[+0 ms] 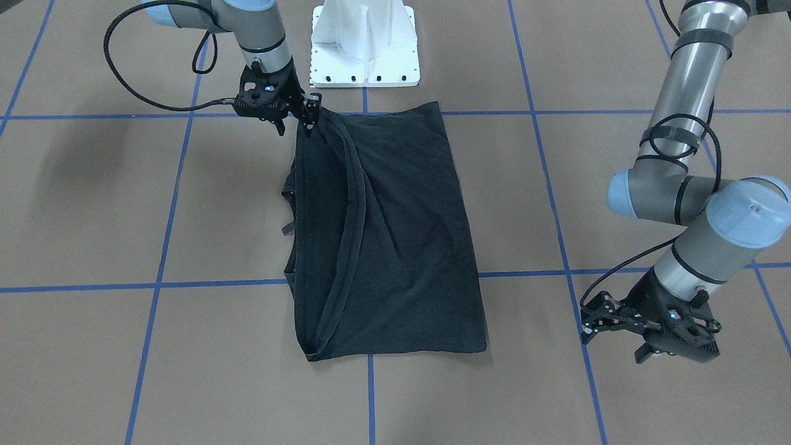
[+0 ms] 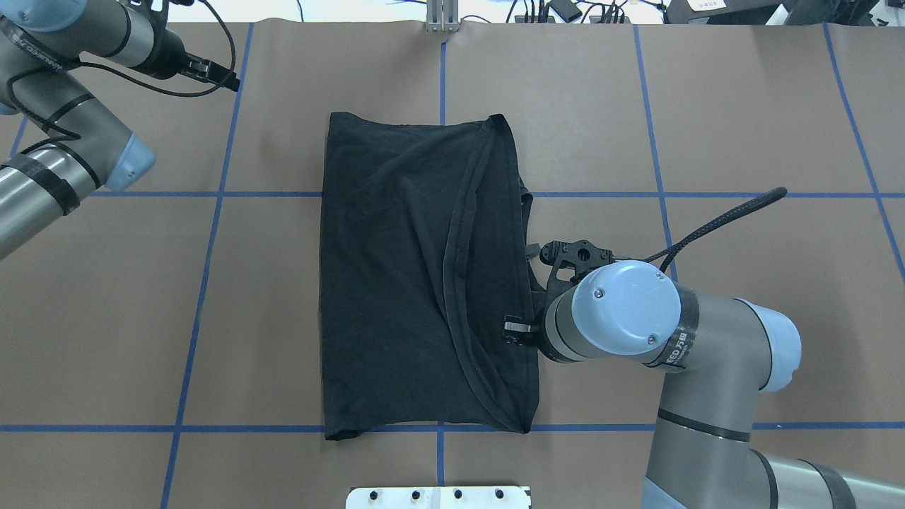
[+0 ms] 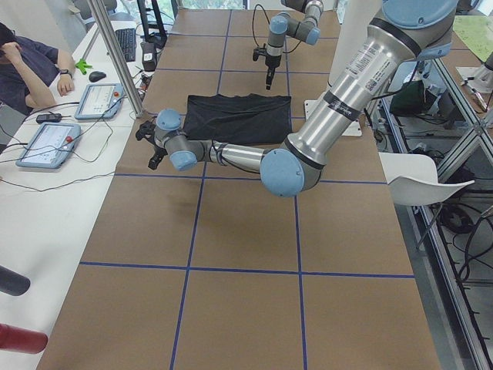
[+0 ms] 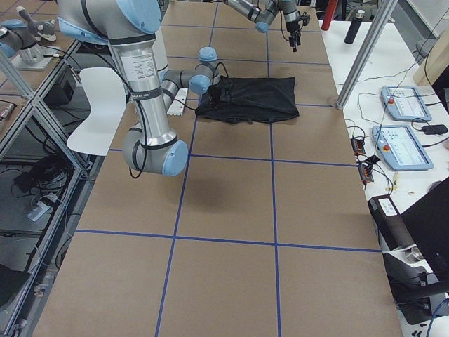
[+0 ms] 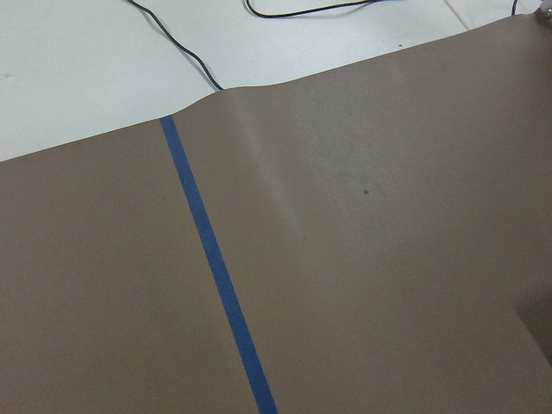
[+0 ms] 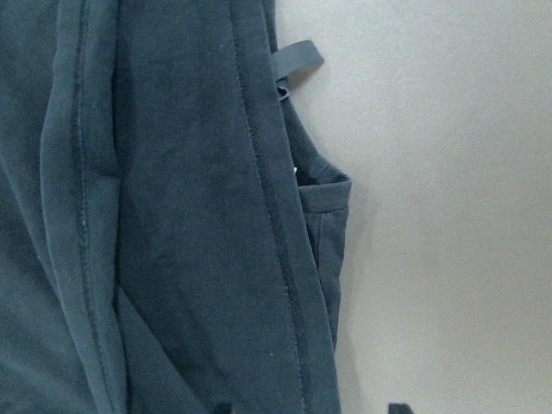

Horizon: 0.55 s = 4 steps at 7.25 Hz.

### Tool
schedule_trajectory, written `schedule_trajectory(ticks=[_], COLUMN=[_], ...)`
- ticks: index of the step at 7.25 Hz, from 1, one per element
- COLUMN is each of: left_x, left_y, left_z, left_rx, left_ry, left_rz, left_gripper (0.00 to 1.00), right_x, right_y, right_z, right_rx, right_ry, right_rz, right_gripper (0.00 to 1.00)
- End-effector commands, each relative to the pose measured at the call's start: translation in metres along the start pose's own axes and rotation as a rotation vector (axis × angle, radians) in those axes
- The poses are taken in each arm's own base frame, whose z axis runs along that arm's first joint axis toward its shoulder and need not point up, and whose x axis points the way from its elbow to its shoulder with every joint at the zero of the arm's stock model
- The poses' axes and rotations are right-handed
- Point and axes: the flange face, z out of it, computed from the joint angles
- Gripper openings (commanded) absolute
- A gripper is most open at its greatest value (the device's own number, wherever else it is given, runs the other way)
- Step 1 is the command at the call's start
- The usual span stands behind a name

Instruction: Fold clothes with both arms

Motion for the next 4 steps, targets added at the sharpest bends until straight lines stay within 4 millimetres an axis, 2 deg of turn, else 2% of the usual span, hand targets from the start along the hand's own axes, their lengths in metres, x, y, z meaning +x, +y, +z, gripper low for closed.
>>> schedule_trajectory(ticks=[1,2,3,4], left_x=[0.002,0.004,0.004,0.003], left_y=[0.0,0.002,0.003,0.004], left_z=[0.0,0.002,0.003,0.003], left_rx=[0.001,-0.003,-0.004,-0.006], left_ry=[0.003,0.005,0.004,0.003], left_rz=[-0.006,-0.005,-0.005,-0.006], left_gripper=[1.0,1.0,1.0,1.0], right_x=[-0.034,-0.056,-0.075,-0.101], right_y=[0.045,0.077,0.078,0.07], right_z=[0.002,0.008,0.016,0.03], right_rx=[0.006,0.047,0.045,0.049], right_ry=[0.045,0.107,0.174,0.203], right_rz=[-0.159,-0.342,-0.373,-0.401], right_gripper=[0.87,0.89,0.89,0.89])
